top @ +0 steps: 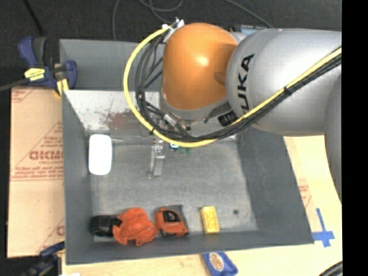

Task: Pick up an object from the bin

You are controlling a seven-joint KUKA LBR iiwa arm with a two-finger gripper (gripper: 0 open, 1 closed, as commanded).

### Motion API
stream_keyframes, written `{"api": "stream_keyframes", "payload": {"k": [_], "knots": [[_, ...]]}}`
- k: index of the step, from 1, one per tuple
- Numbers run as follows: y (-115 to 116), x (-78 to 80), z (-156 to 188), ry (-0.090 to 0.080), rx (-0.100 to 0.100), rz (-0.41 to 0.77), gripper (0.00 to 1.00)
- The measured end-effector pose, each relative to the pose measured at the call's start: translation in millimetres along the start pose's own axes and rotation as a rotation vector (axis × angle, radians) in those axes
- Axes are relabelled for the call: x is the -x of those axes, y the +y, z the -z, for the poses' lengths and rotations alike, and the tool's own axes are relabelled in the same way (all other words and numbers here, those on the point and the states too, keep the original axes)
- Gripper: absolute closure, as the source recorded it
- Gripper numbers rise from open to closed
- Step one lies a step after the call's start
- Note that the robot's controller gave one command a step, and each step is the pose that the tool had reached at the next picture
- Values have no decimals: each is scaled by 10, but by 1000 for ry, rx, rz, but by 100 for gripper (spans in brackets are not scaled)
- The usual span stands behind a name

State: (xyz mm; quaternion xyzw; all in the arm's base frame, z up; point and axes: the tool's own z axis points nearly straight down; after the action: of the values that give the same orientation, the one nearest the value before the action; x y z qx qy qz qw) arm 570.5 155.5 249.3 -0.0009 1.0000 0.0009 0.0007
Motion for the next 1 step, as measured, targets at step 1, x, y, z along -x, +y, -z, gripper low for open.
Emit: {"api": "stream_keyframes", "payload": {"k": [1], "knots": [[120,216,-588,-6,-2,112,0]]}}
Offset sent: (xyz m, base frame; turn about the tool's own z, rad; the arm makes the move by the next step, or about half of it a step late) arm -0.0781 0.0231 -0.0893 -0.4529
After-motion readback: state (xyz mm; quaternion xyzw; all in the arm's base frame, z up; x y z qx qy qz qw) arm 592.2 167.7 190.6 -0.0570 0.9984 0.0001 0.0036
